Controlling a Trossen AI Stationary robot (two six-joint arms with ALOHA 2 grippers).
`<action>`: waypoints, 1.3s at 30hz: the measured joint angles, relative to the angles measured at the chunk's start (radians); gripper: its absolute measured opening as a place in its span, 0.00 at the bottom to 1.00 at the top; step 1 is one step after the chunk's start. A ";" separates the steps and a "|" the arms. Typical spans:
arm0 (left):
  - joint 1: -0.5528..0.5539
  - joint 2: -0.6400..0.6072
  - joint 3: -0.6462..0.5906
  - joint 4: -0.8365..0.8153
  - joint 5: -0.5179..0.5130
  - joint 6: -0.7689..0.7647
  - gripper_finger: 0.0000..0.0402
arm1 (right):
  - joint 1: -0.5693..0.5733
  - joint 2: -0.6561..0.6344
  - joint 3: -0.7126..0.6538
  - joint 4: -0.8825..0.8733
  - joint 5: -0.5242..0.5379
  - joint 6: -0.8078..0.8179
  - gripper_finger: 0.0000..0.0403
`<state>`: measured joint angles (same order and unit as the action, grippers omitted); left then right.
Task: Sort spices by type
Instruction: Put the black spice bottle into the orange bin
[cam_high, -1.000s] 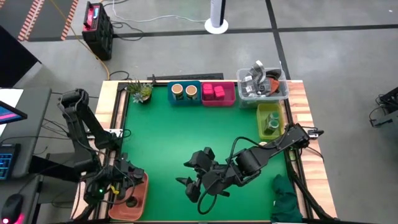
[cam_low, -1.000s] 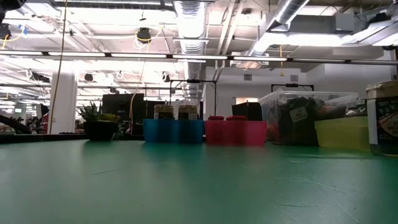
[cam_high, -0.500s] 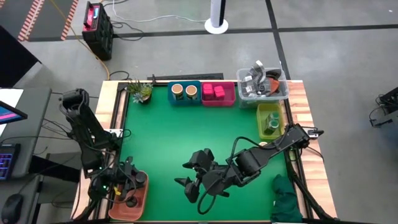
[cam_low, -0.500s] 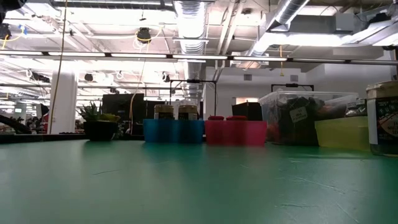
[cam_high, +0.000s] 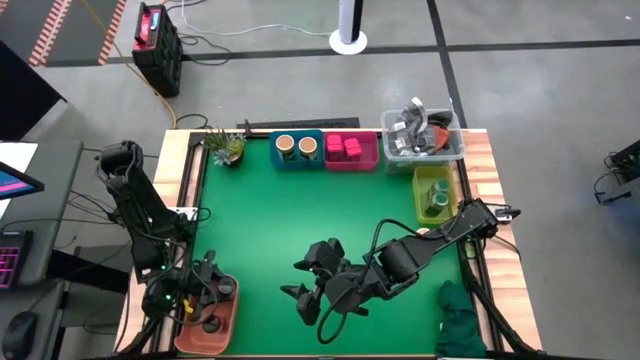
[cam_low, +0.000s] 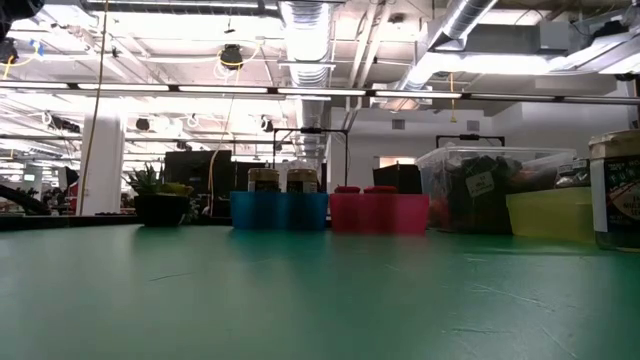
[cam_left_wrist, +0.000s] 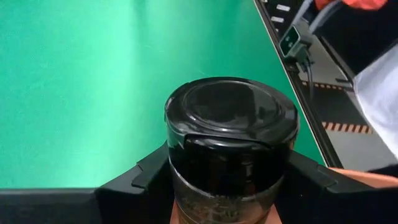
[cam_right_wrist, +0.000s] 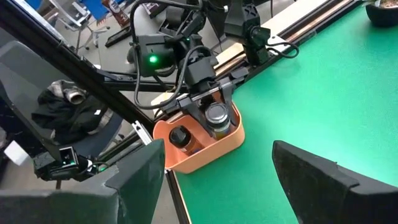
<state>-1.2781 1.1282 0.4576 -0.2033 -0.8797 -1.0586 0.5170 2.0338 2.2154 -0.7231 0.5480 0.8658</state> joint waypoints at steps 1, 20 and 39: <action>0.000 0.000 0.000 0.002 0.004 0.015 0.51 | -0.002 0.000 0.000 0.000 0.000 0.000 0.80; 0.001 0.003 -0.003 0.099 0.138 0.349 0.51 | -0.003 0.000 0.000 -0.010 -0.002 -0.009 0.80; 0.052 0.004 -0.005 0.164 0.118 0.393 0.54 | -0.003 0.000 0.000 -0.008 -0.003 -0.008 0.80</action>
<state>-1.2259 1.1324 0.4523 -0.0397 -0.7621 -0.6651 0.5137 2.0338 2.2154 -0.7315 0.5450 0.8574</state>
